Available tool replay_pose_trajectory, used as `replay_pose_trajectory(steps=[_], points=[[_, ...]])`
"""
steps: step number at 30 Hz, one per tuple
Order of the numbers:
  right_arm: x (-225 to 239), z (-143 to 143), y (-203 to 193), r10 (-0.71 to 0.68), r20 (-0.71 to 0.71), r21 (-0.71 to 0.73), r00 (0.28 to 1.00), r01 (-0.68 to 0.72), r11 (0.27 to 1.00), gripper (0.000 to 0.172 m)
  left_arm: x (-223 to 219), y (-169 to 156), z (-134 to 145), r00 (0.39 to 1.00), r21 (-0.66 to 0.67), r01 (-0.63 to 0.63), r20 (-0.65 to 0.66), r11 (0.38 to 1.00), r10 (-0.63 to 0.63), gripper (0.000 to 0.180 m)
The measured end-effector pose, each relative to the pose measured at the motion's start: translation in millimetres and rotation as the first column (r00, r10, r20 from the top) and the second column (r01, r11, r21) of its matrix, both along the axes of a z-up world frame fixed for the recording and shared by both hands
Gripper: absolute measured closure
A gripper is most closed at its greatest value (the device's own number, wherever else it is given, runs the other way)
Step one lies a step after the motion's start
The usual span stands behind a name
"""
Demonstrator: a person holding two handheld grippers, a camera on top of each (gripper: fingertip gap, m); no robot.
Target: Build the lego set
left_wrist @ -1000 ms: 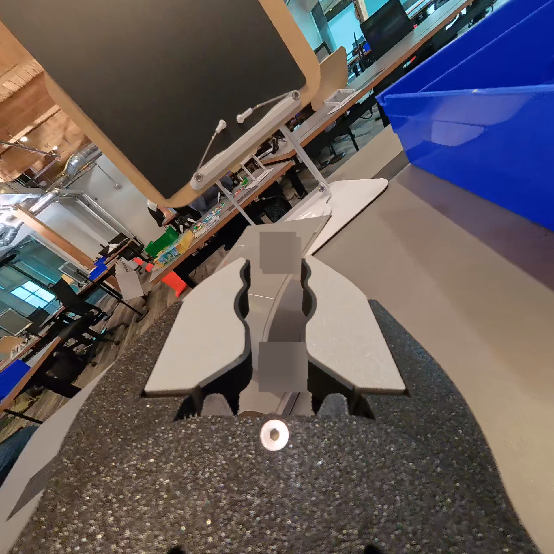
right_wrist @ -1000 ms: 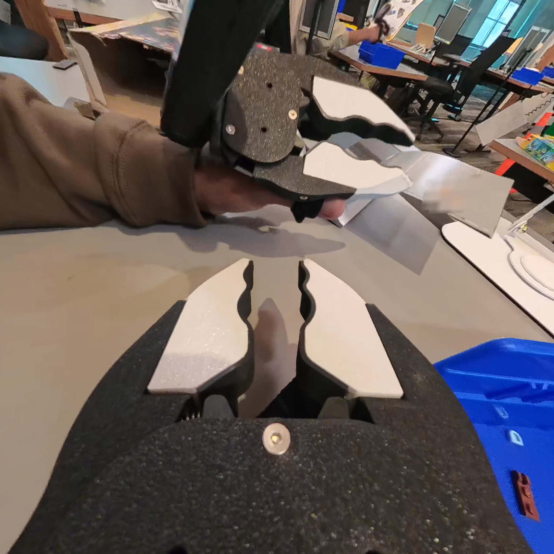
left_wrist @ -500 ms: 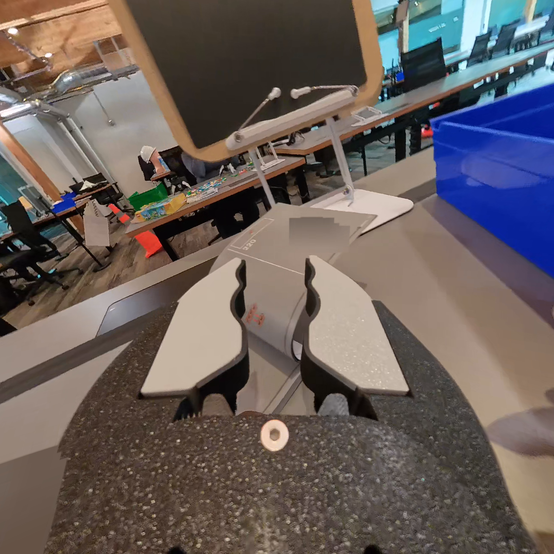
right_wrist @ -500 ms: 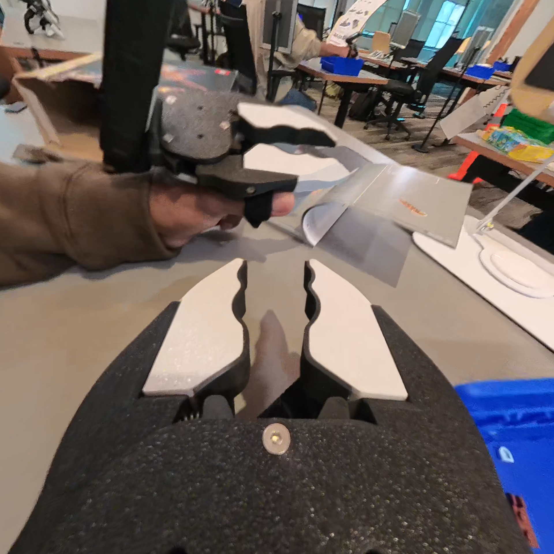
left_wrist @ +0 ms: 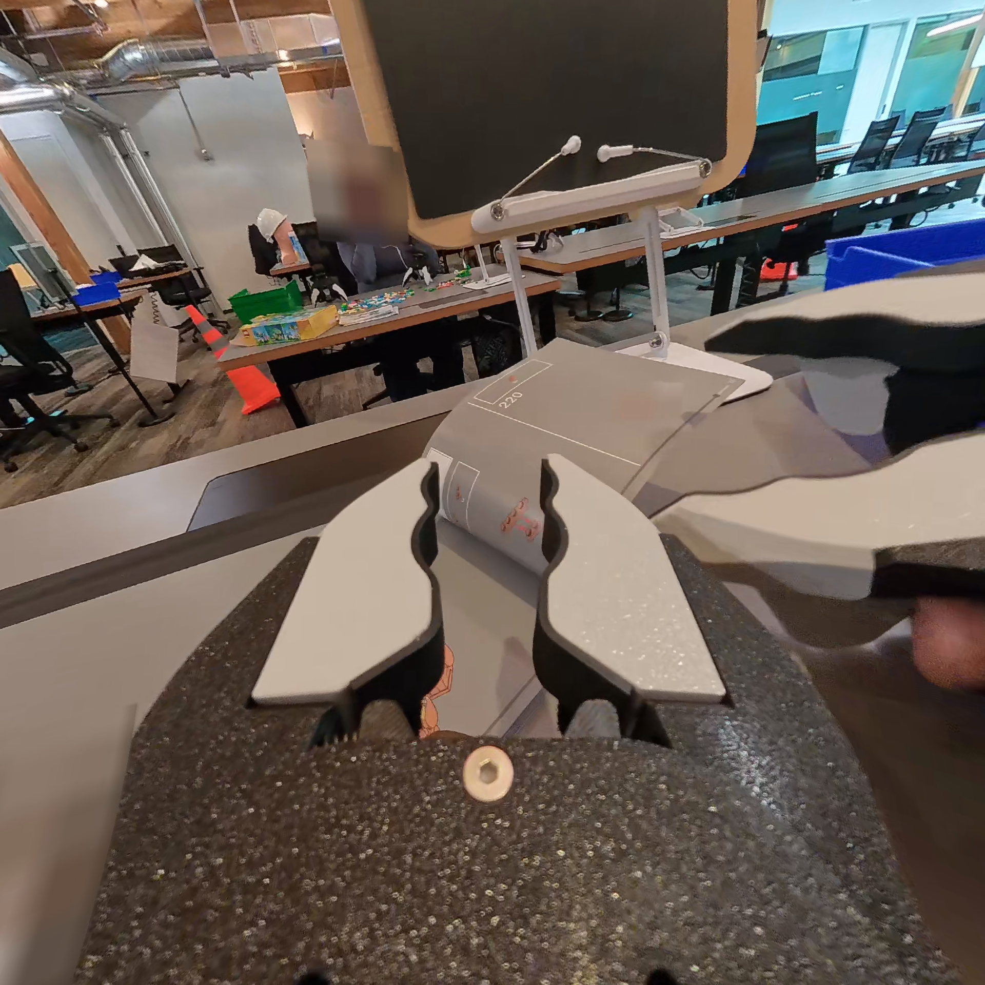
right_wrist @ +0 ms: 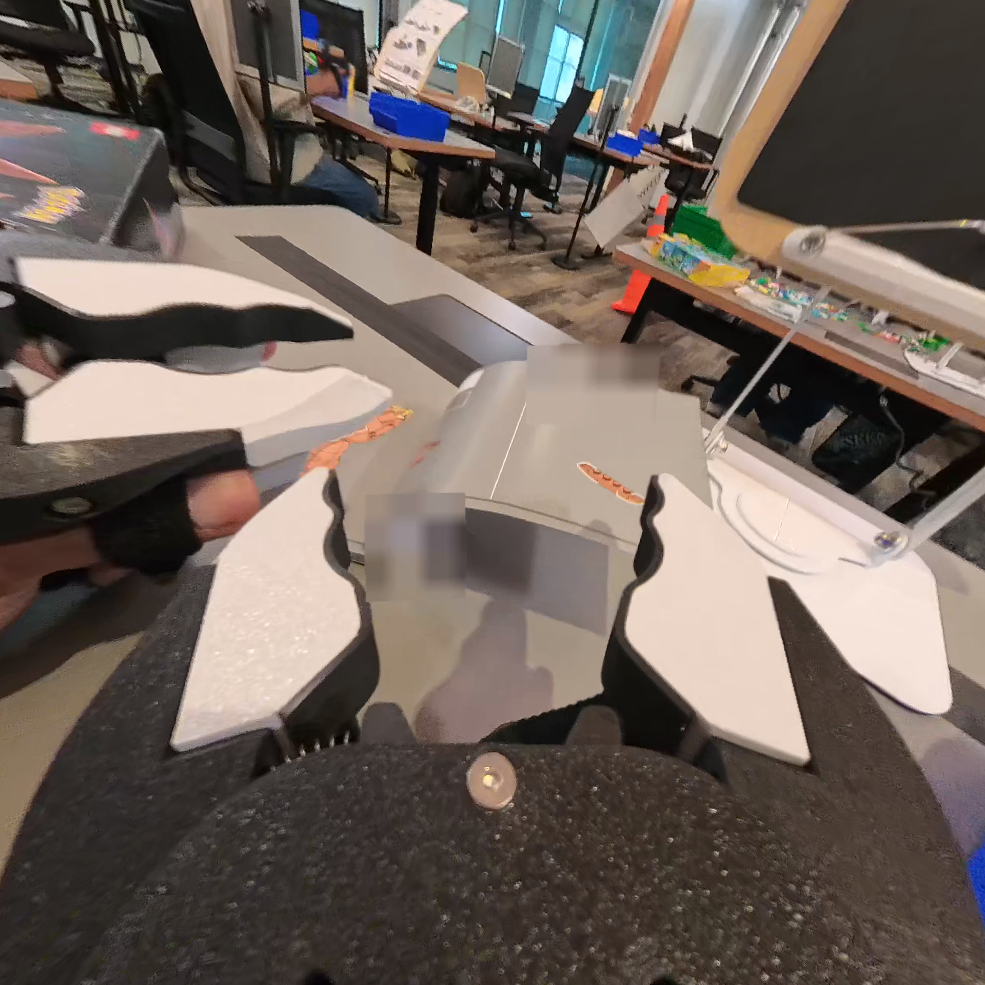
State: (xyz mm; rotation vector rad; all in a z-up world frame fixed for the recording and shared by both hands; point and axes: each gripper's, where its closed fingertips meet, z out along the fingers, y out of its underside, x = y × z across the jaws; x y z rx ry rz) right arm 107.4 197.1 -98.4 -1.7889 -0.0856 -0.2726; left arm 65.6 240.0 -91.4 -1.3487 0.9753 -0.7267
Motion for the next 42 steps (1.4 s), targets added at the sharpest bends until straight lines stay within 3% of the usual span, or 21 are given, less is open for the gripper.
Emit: replay_pose_trajectory(steps=[8, 15, 21, 25, 33, 37, 42], points=[[12.9, -7.6, 12.4, -0.039, 0.069, -0.014, 0.997, 0.04, 0.999, 0.069, -2.7, 8.6, 0.3, 0.998, 0.006, -0.057, 0.002, 0.998, 0.057, 0.146], [11.8, -15.4, 3.6, -0.032, 0.167, -0.038, 0.985, 0.039, 0.999, 0.076, 9.7, -2.3, -10.9, 0.996, 0.026, 0.025, -0.09, 0.999, -0.023, 0.148], [18.0, -21.8, -1.7, -0.032, 0.111, -0.065, 0.993, 0.04, 0.997, 0.07, 18.3, -17.4, -17.2, 0.982, 0.057, 0.126, -0.146, 0.99, -0.117, 0.148], [15.0, -32.5, 1.6, -0.018, 0.156, -0.139, 0.988, 0.04, 0.989, 0.071, 18.2, -17.5, -17.2, 0.983, 0.077, 0.116, -0.152, 0.99, -0.103, 0.148], [-4.8, -52.8, 6.3, 0.087, 0.326, -0.27, 0.941, 0.005, 0.963, 0.082, 16.2, -11.7, -15.6, 0.985, -0.009, 0.126, -0.114, 0.992, -0.126, 0.15], [-10.5, -55.5, 6.7, 0.125, 0.317, -0.292, 0.94, -0.029, 0.956, 0.092, 12.9, -4.4, -14.0, 0.99, -0.052, 0.105, -0.093, 0.993, -0.11, 0.156], [-20.9, -61.3, 7.2, 0.194, 0.23, -0.342, 0.954, -0.107, 0.934, 0.089, 8.1, 5.2, -13.9, 0.987, -0.083, 0.089, -0.127, 0.993, -0.099, 0.159]])
